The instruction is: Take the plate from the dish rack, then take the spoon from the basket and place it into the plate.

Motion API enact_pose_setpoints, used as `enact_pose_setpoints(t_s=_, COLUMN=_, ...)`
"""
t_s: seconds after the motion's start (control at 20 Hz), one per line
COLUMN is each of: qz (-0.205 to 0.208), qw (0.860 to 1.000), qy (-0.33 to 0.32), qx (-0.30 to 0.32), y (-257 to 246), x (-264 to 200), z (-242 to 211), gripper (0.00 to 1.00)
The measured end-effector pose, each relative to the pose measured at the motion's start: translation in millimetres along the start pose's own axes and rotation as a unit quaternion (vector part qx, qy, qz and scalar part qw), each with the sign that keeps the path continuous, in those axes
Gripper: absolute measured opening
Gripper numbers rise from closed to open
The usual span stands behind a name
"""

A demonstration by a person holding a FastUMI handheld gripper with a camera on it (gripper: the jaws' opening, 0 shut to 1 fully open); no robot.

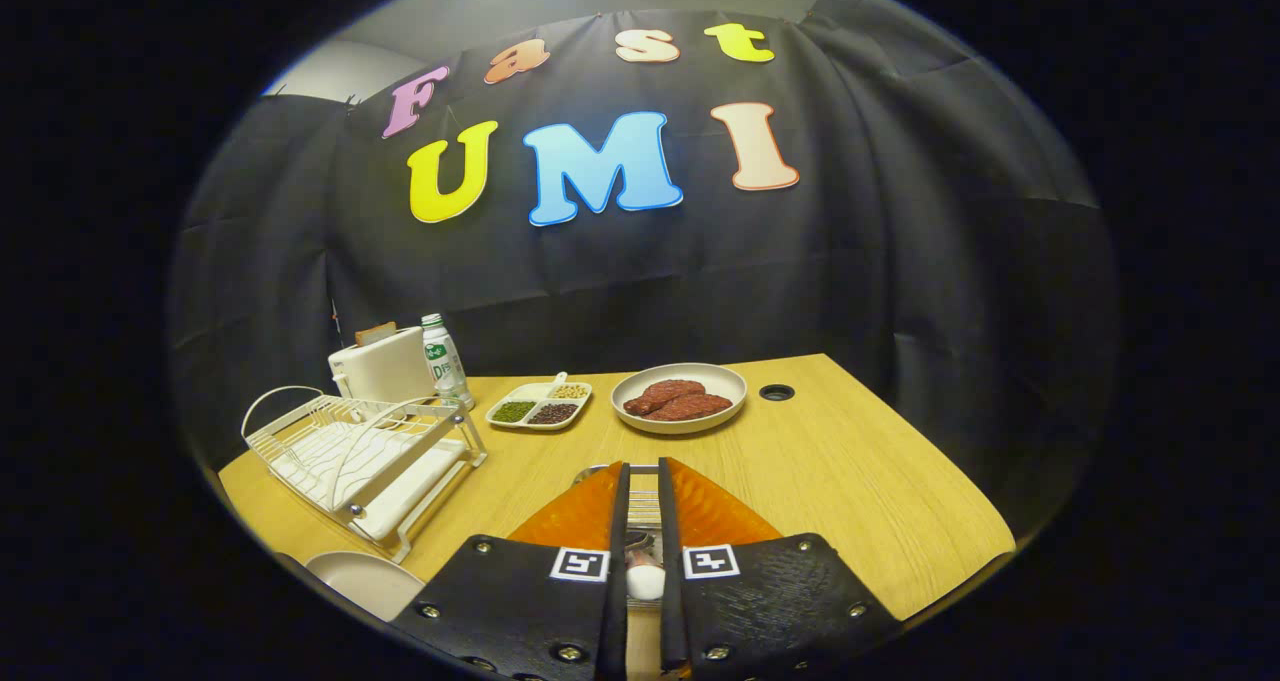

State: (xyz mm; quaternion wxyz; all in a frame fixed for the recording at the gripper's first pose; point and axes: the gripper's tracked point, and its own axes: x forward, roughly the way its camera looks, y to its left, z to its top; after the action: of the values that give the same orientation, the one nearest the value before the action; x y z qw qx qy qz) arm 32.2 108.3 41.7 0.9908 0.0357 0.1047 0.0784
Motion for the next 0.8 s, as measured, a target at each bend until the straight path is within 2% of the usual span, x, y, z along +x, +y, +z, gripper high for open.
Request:
enact_pose_setpoints(t_s=0.25, qz=-0.01, qw=0.999, qy=0.011, qx=-0.03, y=8.5, x=-18.2, z=27.0, gripper=0.13)
enact_pose_setpoints(t_s=0.8, qz=-0.05, qw=0.998, qy=0.005, qx=-0.03, y=18.6, x=-86.1, z=108.9, gripper=0.12)
